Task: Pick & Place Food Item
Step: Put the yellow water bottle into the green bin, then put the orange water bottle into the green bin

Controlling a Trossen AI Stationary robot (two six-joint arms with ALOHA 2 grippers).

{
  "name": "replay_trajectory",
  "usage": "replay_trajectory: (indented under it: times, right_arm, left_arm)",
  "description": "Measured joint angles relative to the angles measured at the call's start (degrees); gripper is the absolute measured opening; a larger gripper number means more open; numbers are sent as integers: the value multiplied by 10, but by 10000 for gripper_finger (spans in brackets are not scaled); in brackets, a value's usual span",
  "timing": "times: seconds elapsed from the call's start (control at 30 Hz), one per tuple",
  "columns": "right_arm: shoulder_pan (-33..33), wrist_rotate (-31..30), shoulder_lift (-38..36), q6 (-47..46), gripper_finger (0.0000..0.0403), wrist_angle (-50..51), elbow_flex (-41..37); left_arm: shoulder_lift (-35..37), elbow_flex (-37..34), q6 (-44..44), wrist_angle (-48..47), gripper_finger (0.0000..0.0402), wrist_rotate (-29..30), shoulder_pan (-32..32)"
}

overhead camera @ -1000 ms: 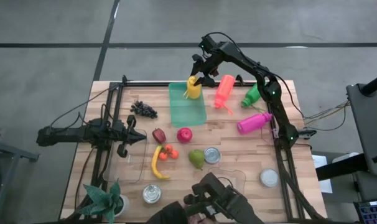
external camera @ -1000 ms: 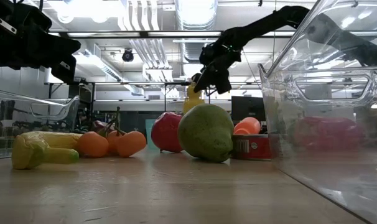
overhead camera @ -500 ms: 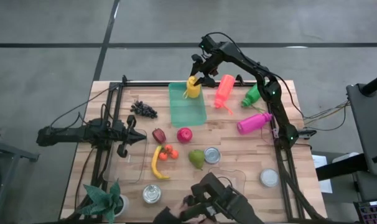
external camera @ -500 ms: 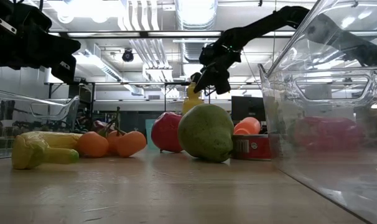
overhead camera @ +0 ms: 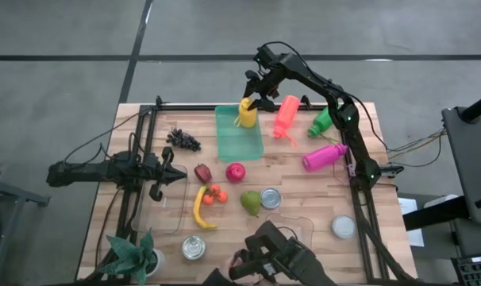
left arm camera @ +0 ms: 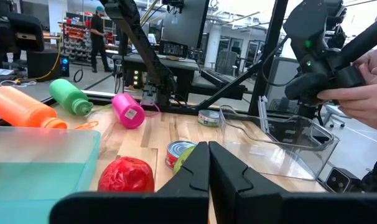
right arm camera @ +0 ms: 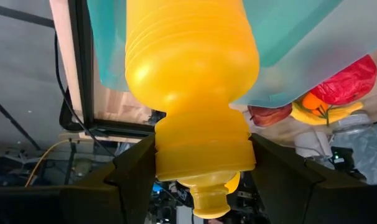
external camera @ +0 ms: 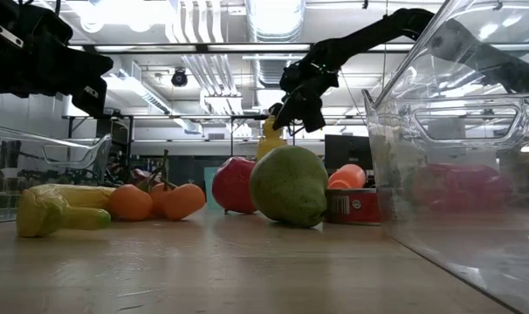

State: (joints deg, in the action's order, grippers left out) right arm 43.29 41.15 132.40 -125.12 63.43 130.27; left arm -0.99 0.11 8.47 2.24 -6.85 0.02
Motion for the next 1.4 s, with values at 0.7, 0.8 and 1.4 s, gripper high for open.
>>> replay_trajectory:
  times: [0.7, 0.8, 1.4]
  right_arm:
    - [-2, -3, 0, -14, 358, 7, -3]
    - [-2, -2, 0, -14, 359, 5, -3]
    - [0, 37, -1, -5, 359, -38, 46]
  left_arm:
    - [0, 0, 0, 0, 1, 0, 0]
    - [0, 0, 0, 0, 1, 0, 0]
    - [0, 0, 0, 0, 1, 0, 0]
